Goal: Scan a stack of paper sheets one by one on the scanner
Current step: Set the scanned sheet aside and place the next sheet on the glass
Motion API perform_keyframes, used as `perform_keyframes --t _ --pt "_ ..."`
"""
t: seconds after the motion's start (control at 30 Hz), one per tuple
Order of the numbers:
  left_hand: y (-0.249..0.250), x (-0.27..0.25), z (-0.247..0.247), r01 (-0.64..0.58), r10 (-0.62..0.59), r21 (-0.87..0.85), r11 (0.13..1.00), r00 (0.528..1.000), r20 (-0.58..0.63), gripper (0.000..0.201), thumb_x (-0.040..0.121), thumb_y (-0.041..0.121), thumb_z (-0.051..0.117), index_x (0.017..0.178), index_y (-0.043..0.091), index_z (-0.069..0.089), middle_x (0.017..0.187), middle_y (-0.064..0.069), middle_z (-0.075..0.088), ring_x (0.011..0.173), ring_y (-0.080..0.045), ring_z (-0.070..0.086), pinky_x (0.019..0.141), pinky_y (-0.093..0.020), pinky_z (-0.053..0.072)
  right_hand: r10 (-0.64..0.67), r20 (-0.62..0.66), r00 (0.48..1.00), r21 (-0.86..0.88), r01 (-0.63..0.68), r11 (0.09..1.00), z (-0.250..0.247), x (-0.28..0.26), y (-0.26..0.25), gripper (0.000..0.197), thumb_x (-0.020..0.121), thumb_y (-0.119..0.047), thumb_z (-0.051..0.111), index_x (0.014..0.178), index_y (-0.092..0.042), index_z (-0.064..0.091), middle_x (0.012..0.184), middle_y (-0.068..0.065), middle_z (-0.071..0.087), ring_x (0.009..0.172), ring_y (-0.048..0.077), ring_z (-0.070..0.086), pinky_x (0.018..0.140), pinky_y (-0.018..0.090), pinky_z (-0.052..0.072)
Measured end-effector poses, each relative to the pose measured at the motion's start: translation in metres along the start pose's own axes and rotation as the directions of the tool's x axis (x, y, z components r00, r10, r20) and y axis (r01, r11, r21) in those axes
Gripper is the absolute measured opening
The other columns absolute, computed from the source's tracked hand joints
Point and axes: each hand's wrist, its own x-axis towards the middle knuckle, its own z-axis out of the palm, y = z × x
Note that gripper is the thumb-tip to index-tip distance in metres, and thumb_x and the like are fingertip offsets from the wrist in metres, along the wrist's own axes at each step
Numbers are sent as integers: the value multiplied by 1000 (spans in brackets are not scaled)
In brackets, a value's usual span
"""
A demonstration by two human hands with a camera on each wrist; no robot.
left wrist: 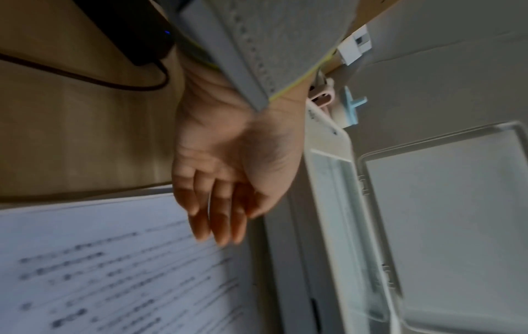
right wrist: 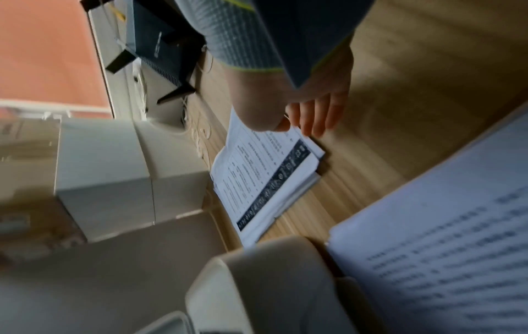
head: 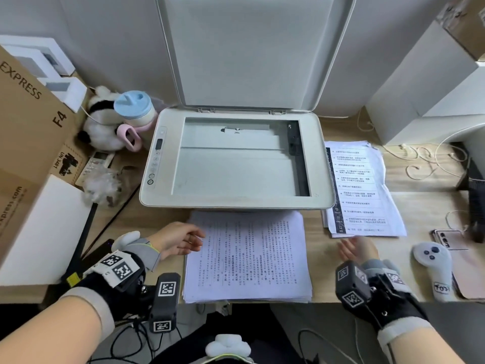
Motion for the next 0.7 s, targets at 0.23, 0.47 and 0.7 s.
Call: perform_keyframes --t 0.23,0.47,0.7 --pt "-34 15 3 47 -74 -101 994 954 -291 28 94 8 48 67 13 44 66 -5 41 51 -15 42 41 -19 31 123 197 973 -375 -41 926 31 -22 41 21 98 -17 37 92 -12 57 77 0 62 70 15 50 64 26 37" --pt "-43 15 8 104 -140 -161 981 963 -231 9 94 9 50 101 4 52 80 -8 57 69 -20 55 76 -31 44 113 210 971 -498 7 867 41 -29 59 20 95 -17 45 85 -14 62 81 0 67 75 13 56 63 27 38" --pt "-50 22 9 51 -48 3 999 962 -270 24 78 14 76 95 7 60 80 -8 60 68 -16 53 60 -24 44 116 226 967 -527 21 849 47 -37 70 21 96 -17 45 86 -12 62 83 1 62 77 13 54 65 27 38"
